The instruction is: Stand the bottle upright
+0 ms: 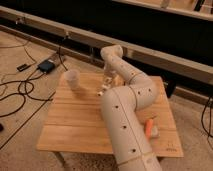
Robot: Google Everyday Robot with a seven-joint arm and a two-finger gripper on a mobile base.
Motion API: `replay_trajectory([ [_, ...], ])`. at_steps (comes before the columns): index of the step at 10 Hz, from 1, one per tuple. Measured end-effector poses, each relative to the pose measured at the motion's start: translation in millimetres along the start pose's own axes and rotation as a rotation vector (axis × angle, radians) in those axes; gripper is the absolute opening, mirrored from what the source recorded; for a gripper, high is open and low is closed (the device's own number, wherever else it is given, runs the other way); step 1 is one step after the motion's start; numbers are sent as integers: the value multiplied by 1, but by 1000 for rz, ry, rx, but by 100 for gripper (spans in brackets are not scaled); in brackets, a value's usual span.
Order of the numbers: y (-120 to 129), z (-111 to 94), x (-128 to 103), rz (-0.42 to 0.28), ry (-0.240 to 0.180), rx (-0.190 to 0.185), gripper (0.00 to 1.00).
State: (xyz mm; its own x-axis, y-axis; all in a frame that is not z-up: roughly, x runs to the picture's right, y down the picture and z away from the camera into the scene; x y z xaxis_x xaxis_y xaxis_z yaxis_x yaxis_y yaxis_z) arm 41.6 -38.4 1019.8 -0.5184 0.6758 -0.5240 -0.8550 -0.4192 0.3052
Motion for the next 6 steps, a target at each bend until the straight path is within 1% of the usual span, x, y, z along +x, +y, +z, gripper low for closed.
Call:
replay_trajectory([
  [3,4,-1,6,-19,-2,15,65],
  [6,8,-3,10,-17,-8,16,65],
])
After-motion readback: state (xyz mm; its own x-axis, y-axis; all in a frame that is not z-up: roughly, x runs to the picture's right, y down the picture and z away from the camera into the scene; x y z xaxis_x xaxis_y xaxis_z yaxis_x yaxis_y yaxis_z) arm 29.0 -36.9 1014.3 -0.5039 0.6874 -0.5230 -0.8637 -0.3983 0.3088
